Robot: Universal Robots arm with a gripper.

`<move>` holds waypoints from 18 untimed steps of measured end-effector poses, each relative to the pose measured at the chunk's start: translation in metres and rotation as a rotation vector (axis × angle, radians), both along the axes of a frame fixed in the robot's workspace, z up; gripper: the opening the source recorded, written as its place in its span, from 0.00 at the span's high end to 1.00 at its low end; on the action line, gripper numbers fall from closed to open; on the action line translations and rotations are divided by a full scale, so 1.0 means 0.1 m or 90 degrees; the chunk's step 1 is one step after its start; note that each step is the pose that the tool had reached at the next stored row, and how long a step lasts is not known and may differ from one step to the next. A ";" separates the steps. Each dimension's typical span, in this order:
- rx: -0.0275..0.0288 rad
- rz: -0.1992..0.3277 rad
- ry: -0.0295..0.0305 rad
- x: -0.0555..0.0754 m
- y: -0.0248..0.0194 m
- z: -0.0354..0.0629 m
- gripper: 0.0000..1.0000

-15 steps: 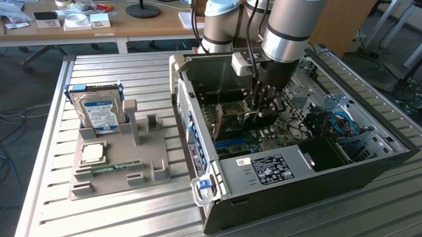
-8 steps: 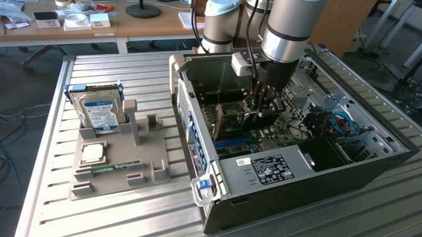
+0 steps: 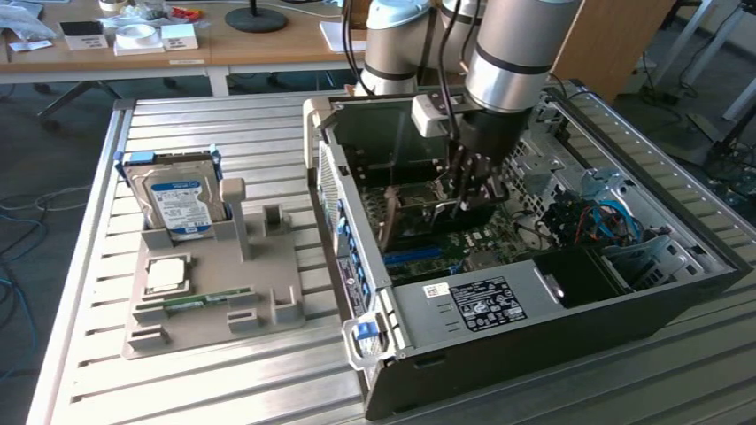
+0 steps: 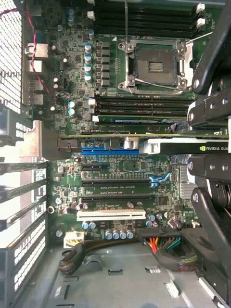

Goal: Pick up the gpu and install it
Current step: 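Insert the gpu into the slot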

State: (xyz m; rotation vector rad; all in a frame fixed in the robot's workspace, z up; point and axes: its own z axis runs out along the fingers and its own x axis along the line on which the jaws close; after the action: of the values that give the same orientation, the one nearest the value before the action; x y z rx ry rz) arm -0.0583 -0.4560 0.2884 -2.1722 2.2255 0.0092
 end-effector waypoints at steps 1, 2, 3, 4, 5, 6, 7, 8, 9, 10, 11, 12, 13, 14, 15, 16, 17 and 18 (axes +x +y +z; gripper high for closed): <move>-0.0001 0.000 0.0000 -0.01 -0.003 0.000 0.73; 0.0000 0.000 0.0000 -0.01 -0.009 0.000 0.73; 0.0000 0.000 0.0000 -0.02 -0.014 -0.001 0.73; 0.0001 0.000 0.0000 -0.03 -0.017 -0.005 0.73; 0.0001 0.000 0.0000 -0.03 -0.018 -0.012 0.73; 0.0000 0.000 0.0000 -0.04 -0.020 -0.021 0.73; 0.0000 0.000 0.0000 -0.04 -0.021 -0.031 0.73; 0.0001 0.000 0.0000 -0.05 -0.021 -0.040 0.73; 0.0000 0.000 0.0000 -0.06 -0.021 -0.051 0.73; 0.0000 0.000 0.0000 -0.06 -0.021 -0.063 0.73; 0.0001 0.000 0.0000 -0.07 -0.021 -0.077 0.73; 0.0000 0.000 0.0000 -0.07 -0.021 -0.087 0.73; 0.0000 0.000 0.0000 -0.07 -0.021 -0.091 0.73; -0.0003 0.000 0.0001 -0.07 -0.021 -0.091 0.73; -0.0003 0.000 0.0001 -0.07 -0.021 -0.091 0.73; -0.0001 0.000 0.0000 -0.07 -0.021 -0.096 0.73; 0.0001 0.000 0.0000 -0.07 -0.020 -0.107 0.73; 0.0000 0.000 0.0000 -0.07 -0.020 -0.121 0.73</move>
State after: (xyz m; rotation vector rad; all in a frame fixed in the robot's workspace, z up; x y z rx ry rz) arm -0.0655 -0.4580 0.2763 -2.1722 2.2255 0.0092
